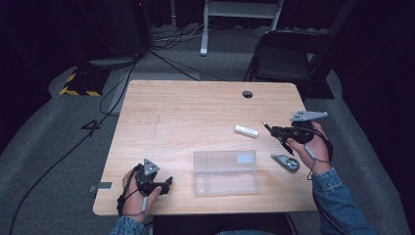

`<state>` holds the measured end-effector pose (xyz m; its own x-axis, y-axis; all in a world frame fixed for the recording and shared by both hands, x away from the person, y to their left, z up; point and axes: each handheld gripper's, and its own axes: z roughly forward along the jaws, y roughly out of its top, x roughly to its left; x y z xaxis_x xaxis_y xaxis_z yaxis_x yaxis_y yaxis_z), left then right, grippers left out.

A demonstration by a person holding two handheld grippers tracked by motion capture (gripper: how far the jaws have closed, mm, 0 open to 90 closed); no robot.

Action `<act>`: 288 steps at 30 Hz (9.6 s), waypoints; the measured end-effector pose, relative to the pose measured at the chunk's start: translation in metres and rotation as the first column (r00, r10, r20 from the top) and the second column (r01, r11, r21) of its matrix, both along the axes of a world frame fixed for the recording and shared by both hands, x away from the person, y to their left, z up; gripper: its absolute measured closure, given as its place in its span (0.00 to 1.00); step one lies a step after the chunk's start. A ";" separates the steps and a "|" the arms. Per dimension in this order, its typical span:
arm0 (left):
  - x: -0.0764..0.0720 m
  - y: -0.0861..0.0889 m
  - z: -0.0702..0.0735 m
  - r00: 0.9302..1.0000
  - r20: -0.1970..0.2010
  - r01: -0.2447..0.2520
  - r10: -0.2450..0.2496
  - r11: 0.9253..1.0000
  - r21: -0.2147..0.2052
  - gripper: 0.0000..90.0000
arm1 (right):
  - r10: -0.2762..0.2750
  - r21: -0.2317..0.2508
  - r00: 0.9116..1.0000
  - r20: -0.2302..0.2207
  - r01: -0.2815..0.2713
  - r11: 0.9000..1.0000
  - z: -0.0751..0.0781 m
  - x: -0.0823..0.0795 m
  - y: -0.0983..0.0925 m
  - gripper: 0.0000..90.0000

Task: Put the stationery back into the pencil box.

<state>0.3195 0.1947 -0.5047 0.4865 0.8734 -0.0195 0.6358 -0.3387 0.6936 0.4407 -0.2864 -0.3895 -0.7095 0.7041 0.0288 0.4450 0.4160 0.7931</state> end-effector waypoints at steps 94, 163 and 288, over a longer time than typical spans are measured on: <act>0.001 -0.001 0.000 1.000 0.000 0.002 -0.002 1.000 0.000 0.17 | 0.575 -0.207 0.804 -0.152 -0.595 0.777 -0.077 -0.054 0.139 0.89; 0.016 -0.028 0.000 0.996 0.000 0.094 -0.094 0.996 0.003 0.17 | 0.484 -0.338 0.832 -0.270 -0.553 0.762 -0.081 -0.070 0.111 0.61; 0.017 -0.025 0.000 0.995 0.000 0.097 -0.097 0.995 -0.001 0.17 | -0.119 -0.296 0.952 -0.282 0.032 0.955 -0.066 -0.006 -0.028 0.60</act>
